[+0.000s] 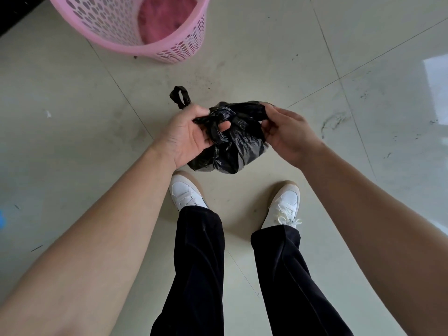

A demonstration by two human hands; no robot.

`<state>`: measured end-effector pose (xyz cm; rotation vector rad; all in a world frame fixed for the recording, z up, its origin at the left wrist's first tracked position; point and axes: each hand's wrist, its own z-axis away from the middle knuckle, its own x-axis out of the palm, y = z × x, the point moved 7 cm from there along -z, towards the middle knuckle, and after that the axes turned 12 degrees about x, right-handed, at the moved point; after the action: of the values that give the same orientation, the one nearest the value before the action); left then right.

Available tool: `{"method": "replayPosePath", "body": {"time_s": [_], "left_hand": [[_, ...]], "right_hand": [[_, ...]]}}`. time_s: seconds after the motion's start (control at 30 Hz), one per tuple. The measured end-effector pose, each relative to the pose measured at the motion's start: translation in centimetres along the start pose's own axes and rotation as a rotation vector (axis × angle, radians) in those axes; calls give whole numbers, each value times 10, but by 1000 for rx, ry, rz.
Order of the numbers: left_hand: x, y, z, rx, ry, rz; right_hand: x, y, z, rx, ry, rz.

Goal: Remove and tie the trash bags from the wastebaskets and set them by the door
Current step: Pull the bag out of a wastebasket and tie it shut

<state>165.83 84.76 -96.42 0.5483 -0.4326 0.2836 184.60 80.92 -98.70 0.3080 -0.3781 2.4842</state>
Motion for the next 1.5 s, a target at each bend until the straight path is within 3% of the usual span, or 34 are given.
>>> {"method": "replayPosePath", "body": {"time_s": [0.2, 0.33, 0.43, 0.5, 0.53, 0.6, 0.63, 0.7, 0.8, 0.87, 0.97, 1.03, 1.17, 1.27, 1.4, 1.5], "left_hand": [[-5, 4, -13, 29, 98, -77], [-10, 12, -18, 123, 185, -176], [-12, 15, -19, 174, 174, -319], [-13, 20, -20, 204, 134, -468], [-13, 24, -20, 213, 97, -537], [-7, 32, -20, 215, -15, -648], [-3, 34, -19, 210, -74, -695], [8, 39, -16, 199, -178, -758], [18, 45, -12, 211, -237, -790], [15, 62, -12, 374, -122, -965], [7, 85, -3, 689, 195, -1274], [-2, 86, 2, 764, 404, -1365], [-29, 67, -1, 624, 598, -1147], [-36, 43, -5, 447, 580, -785], [-35, 23, -9, 204, 534, -483], [-25, 18, -9, 140, 462, -217]], "right_hand": [[15, 5, 25, 102, -271, 127], [-3, 20, 25, 209, -151, 333], [-10, 12, 18, 236, -35, 744], [-5, -6, 13, 78, 81, 1161], [0, -21, 13, -93, 182, 1298], [21, -49, 26, -475, 317, 1353], [33, -57, 30, -594, 306, 1357], [61, -58, 29, -635, 171, 1506], [83, -42, 15, -477, -19, 1743], [83, -40, 11, -380, -46, 1704], [73, -34, 10, -262, -46, 1530], [70, -22, 11, -187, -100, 1386], [69, -7, 9, -144, -132, 1228], [61, -9, 7, -164, -52, 1234], [56, -12, 11, -315, 137, 1315], [56, -7, 12, -376, 150, 1314]]}}
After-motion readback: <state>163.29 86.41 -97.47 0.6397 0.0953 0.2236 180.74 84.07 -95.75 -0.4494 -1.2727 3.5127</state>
